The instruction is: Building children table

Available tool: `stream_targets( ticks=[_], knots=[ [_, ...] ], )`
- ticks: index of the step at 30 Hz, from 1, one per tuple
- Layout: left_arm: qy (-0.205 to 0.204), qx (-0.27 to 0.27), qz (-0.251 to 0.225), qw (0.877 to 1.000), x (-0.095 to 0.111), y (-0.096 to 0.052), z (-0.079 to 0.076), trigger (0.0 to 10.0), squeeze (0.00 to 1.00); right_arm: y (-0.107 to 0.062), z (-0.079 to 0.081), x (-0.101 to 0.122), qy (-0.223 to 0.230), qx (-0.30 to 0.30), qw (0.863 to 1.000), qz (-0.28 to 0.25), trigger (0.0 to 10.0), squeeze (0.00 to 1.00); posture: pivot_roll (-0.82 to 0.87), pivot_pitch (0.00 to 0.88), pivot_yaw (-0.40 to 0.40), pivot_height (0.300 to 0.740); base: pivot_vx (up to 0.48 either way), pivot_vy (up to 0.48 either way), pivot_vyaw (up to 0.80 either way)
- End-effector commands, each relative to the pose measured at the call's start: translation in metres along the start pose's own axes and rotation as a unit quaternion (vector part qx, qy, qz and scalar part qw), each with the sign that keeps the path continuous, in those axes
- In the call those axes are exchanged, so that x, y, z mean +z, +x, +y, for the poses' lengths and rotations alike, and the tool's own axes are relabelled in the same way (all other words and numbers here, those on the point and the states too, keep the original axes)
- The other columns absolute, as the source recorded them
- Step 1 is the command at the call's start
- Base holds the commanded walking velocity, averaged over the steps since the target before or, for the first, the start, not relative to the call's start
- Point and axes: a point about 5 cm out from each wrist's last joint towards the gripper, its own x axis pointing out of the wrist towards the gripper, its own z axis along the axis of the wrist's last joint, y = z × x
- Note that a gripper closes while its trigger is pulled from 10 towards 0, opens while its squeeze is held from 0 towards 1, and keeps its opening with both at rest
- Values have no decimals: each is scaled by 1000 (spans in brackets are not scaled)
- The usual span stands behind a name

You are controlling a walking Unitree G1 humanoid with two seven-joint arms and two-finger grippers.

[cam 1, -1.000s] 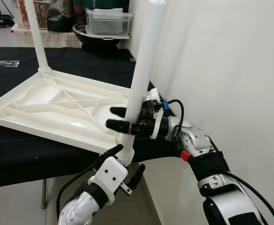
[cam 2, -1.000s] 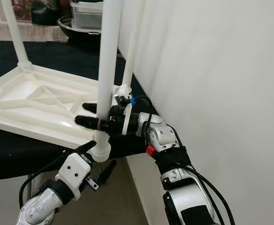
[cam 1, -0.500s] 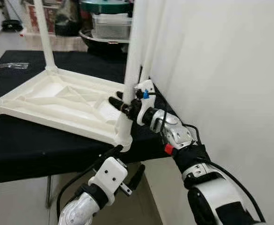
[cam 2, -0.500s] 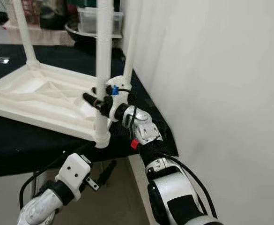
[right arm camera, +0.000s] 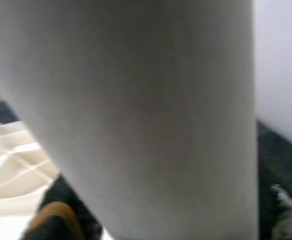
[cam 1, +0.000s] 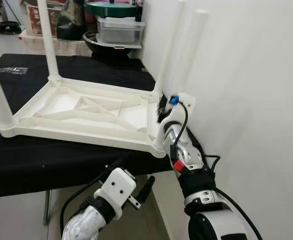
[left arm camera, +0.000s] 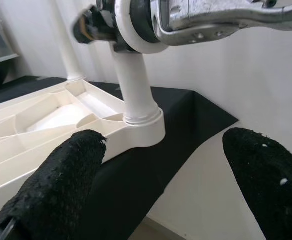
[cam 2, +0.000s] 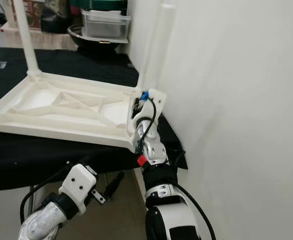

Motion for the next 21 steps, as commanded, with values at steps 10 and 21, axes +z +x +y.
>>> stream_targets(
  ticks=[10, 21],
  knots=[
    [4, -8, 3, 1000, -4, 3, -4, 10000, 0, -17, 23, 8, -44, 359, 932, 33, 10000, 0, 102, 0, -148, 740, 0, 0, 0],
    [1, -14, 4, 1000, -5, 1, -6, 10000, 0, -46, 11, 1, -96, 614, 768, 152, 0, 0, 119, 0, -157, 740, 0, 0, 0]
  ],
)
